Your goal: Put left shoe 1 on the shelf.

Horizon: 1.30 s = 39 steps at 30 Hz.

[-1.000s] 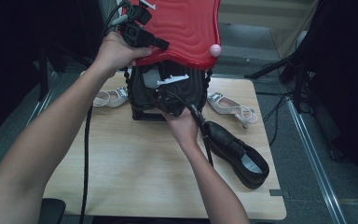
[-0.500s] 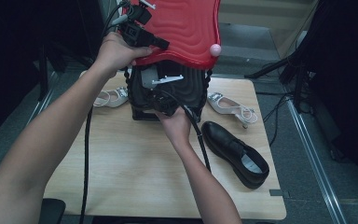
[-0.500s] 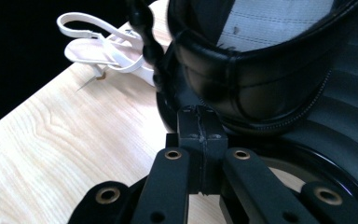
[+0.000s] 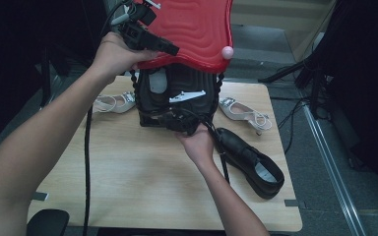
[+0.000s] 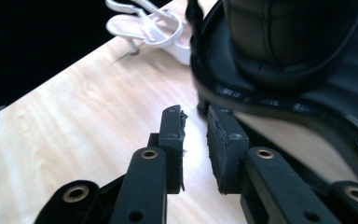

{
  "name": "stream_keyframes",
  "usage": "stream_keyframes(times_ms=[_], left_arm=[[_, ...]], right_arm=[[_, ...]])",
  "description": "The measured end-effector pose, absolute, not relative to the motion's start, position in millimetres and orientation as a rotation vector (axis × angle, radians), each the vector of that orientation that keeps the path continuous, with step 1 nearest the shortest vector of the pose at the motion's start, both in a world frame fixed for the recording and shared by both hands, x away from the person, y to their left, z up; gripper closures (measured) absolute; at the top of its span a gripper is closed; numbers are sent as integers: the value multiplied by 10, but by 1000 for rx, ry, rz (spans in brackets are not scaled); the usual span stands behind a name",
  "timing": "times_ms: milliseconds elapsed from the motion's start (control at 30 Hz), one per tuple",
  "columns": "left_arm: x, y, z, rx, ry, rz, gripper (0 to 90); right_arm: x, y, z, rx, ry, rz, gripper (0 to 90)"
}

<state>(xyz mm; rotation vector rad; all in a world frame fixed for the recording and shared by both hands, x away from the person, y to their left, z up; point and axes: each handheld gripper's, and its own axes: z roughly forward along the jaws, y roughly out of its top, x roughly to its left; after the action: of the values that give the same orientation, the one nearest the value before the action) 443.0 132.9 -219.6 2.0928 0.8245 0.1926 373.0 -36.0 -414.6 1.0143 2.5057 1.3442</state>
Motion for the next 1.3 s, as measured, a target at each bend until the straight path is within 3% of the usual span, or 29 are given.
stream_keyframes(times_ms=[300, 900, 1300], left_arm=[[4137, 1421, -2263, 2102, 792, 165, 499], [3741, 1698, -2844, 2098, 825, 137, 464], [3518, 1754, -3290, 2098, 841, 114, 456]], right_arm=[[3518, -644, -4190, 980, 2536, 1393, 693], [3334, -1108, -4308, 1034, 2572, 1421, 567], [3226, -1149, -4435, 996, 2606, 1363, 572]])
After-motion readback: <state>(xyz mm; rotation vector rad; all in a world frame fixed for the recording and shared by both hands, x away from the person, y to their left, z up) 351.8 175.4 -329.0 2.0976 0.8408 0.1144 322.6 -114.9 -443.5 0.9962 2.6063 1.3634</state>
